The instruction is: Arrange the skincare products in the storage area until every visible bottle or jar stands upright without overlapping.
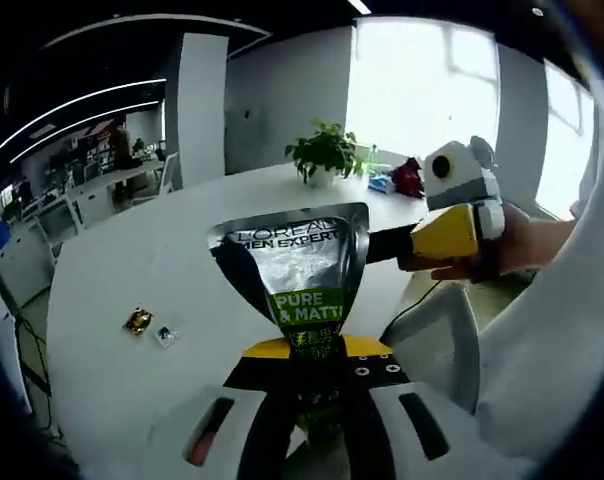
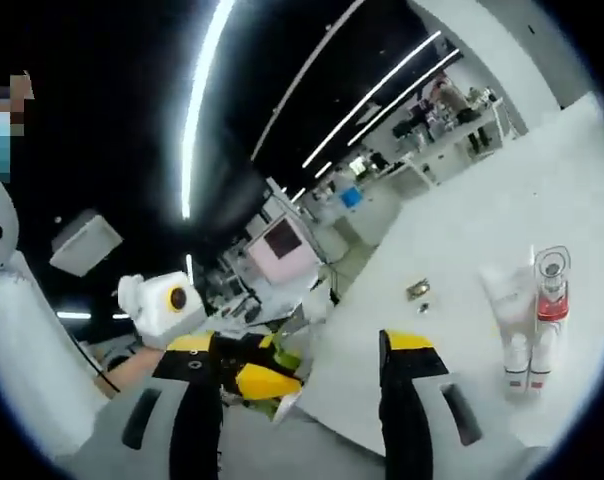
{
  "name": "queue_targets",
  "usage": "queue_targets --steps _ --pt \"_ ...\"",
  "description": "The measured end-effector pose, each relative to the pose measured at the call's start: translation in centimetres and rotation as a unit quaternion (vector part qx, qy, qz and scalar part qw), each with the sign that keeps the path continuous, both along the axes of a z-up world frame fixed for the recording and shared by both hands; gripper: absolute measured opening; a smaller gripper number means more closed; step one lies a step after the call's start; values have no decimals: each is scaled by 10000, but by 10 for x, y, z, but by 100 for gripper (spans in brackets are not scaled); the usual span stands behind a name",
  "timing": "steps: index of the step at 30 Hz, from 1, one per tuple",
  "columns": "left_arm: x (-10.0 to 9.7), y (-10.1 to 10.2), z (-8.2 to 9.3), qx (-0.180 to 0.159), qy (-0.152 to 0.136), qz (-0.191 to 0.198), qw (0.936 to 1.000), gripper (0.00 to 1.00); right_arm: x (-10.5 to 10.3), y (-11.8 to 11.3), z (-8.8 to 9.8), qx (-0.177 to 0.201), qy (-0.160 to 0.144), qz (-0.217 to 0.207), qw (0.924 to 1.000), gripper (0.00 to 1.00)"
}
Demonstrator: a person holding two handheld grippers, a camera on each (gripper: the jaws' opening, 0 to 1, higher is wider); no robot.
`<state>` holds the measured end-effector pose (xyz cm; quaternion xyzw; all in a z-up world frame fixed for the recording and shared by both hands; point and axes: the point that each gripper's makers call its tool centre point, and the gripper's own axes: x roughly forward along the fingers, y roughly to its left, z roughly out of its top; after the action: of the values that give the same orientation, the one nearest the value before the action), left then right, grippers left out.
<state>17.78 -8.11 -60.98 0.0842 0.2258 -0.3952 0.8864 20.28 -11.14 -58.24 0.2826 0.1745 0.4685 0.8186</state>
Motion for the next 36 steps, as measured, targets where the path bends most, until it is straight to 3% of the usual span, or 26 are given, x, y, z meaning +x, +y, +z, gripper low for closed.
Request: queue_targets --steps 6,8,13,19,25,30,32,34,36 --pt "-6 -1 0 260 -201 -205 9992 18 -6 8 4 286 137 173 9993 31" --pt "-7 -1 1 149 -167 -219 9995 18 -8 11 6 353 123 203 9991 14" --pt "-8 3 1 58 -181 -157 9997 21 -11 16 7 482 296 266 9980 9" --pt "-13 2 2 -102 -171 -226 9995 45 -15 20 9 294 282 419 9983 2" --pt "-10 14 32 -1006 -99 77 9948 53 -13 13 19 162 230 639 9976 2" --pt "-2 34 40 -1247 -121 71 9921 61 -25 18 30 82 87 1331 9910 2" --pt "-8 23 42 -1481 27 -202 9888 62 -35 23 42 292 25 1779 9836 2" --pt "-19 14 39 -1707 352 -656 9825 55 -44 27 53 487 -14 2140 9756 2" --pt "-32 5 41 -2143 785 -943 9690 43 -49 32 63 554 -227 2429 9682 2"
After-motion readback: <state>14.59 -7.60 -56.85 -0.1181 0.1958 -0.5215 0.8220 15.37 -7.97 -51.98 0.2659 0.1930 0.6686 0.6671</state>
